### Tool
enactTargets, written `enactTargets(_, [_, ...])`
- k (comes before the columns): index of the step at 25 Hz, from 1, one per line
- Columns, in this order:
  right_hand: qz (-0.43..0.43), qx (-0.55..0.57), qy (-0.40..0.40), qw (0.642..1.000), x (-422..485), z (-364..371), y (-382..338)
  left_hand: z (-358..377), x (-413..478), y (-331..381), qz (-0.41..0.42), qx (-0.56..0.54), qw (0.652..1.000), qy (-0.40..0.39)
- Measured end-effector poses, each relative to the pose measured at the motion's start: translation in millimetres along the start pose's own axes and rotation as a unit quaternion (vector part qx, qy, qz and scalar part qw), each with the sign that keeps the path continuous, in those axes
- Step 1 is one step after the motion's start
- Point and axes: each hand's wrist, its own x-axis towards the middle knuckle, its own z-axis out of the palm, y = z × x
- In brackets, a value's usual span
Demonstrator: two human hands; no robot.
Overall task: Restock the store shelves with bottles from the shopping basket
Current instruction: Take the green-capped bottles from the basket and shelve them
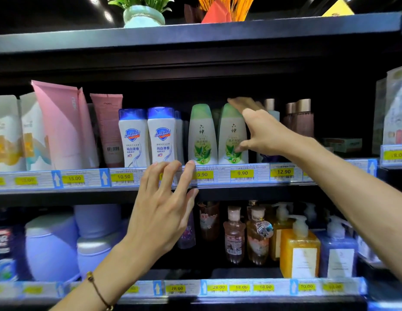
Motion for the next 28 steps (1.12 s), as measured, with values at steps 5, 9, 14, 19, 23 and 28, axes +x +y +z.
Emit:
enactTargets(5, [0.016,-0.021,-0.005,1.000,-0.1,4.6,-1.6,3.1,-2.4,-1.3,0.002,0.000,1.000,0.008])
enactTargets(9, [-0.006,-0.006,-0.005,1.000,-7.0,-5.3,-3.4,0.4,-0.9,-2.0,-0.001,-0.005,1.000,0.000])
enactTargets(14, [-0.120,0.045,0.126,0.984,-47.9,-9.7,-54.5,-17.8,2.0,-5.4,-0.046,0.010,0.999,-0.019])
enactTargets(19, [-0.224,0.089,0.210,0.948,-83.9,31.2,-150.7,-62.8,-30.1,-73.2,-0.187,0.155,0.969,-0.043])
enactTargets(23, [-0.307,0.120,0.169,0.929,-101.6,88.3,-265.5,-116.0,-114.7,-153.9,-0.255,0.275,0.916,-0.140])
enactTargets(28, [-0.384,0.187,0.081,0.901,-124.1,157.1,-434.6,-190.8,-254.6,-230.0,-0.351,0.334,0.832,-0.270])
